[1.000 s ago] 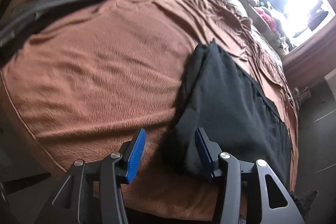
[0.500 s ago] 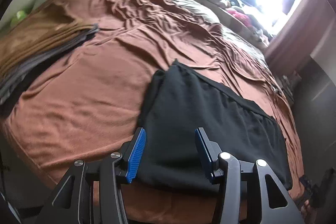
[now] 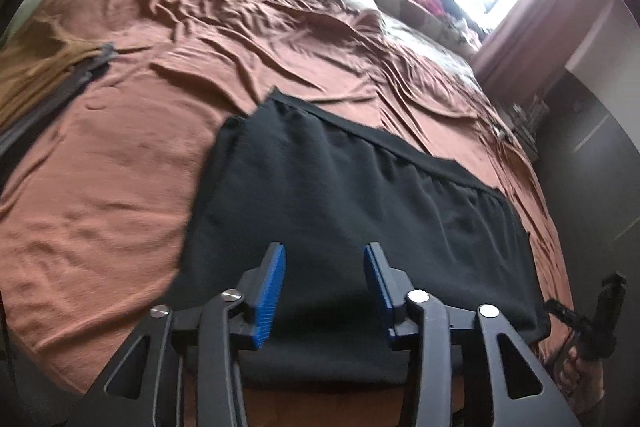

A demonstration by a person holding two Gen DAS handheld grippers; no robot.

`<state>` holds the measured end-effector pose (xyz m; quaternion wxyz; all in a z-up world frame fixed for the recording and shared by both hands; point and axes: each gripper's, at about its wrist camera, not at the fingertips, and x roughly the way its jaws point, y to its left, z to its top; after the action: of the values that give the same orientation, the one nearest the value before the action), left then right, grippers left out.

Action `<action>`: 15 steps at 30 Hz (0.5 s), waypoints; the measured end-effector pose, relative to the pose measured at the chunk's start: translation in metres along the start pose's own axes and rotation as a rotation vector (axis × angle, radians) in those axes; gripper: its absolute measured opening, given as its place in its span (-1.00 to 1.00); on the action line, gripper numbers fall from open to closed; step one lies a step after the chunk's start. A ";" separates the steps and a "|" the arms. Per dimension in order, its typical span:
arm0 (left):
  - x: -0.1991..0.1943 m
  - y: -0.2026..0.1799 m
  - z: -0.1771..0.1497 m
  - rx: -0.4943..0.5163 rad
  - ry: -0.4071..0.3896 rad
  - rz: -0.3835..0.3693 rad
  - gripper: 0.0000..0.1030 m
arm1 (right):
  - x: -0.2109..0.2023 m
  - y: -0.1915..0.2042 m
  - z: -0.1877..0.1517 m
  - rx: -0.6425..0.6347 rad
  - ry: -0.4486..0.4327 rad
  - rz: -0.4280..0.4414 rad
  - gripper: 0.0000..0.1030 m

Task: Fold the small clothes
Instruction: 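Open both tools and release the sweatshirt onto the bed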

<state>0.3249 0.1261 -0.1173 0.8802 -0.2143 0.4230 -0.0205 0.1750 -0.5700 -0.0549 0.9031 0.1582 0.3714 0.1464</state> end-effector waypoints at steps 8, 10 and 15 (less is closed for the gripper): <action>0.039 -0.030 0.000 0.092 0.109 -0.046 -0.43 | 0.031 0.011 0.003 -0.013 0.055 -0.019 0.04; 0.051 -0.039 -0.005 0.116 0.148 -0.072 -0.46 | 0.039 0.008 0.002 0.002 0.073 -0.030 0.03; 0.084 -0.052 -0.016 0.175 0.217 -0.019 -0.46 | 0.047 0.008 0.001 0.004 0.082 -0.033 0.03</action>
<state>0.3742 0.0549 -0.1678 0.8442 -0.1374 0.5105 -0.0885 0.2066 -0.5449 -0.0803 0.8892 0.1478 0.4108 0.1370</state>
